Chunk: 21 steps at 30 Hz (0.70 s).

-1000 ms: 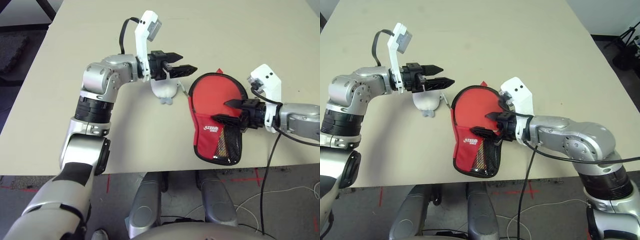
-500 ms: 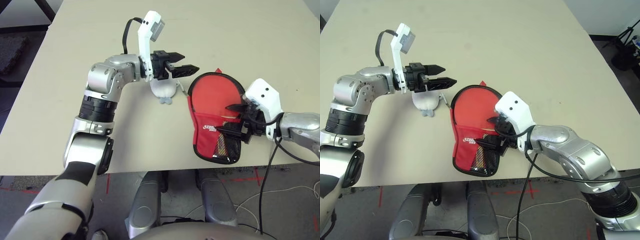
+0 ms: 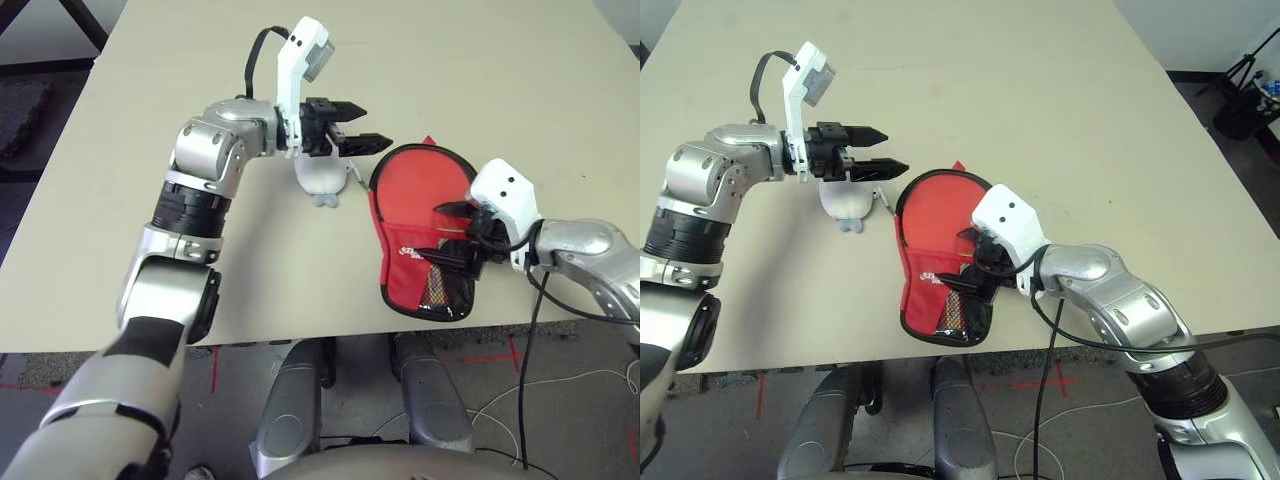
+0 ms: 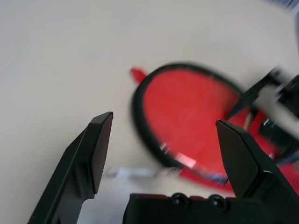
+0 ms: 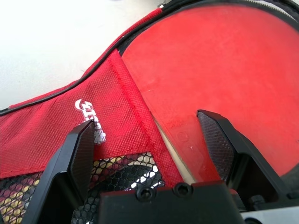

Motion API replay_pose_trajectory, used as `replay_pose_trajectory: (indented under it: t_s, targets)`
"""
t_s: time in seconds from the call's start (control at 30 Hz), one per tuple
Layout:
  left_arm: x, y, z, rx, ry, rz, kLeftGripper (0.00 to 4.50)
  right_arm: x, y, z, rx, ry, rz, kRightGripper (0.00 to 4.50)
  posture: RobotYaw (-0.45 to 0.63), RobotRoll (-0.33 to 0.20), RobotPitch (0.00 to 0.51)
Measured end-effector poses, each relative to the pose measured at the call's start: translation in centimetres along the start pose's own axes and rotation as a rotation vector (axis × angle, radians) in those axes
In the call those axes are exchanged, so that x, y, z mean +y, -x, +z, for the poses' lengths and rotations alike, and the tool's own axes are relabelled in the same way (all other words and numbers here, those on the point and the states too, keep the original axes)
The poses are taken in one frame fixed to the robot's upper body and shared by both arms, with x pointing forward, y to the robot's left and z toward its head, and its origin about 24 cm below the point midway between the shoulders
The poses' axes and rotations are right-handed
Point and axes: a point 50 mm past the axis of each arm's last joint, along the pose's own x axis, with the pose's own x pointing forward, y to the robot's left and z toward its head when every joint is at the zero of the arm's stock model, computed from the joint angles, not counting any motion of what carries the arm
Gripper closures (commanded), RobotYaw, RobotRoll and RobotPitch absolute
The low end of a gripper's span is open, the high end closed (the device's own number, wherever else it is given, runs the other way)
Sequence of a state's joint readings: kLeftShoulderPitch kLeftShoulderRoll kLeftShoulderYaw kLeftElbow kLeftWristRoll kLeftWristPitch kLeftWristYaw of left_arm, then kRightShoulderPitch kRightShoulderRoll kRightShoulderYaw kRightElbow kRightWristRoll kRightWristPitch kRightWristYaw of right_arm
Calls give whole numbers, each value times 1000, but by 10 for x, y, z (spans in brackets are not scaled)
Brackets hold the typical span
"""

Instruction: Store the ping-pong paddle in its case and zip it.

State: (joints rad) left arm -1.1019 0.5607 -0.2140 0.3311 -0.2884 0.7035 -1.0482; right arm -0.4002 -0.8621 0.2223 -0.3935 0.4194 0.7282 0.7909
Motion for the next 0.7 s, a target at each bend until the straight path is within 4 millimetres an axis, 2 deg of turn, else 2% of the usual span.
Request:
replay_pose_trajectory:
  t_s: [0.17, 0.3, 0.5, 0.7]
  targets:
    - [15, 26, 5, 96, -52, 86, 0, -2, -2, -1, 5, 1, 9, 18, -35, 0, 246]
    - [18, 33, -2, 166, -26, 111, 0, -4, -4, -2, 12, -2, 14, 18, -24, 0, 249]
    - [10, 27, -21, 216, 41, 78, 0, -6, -7, -1, 21, 7, 22, 18, -27, 0, 254]
    - [6, 13, -35, 230, 87, 67, 0, -7, -11, 2, 16, 13, 27, 18, -36, 0, 258]
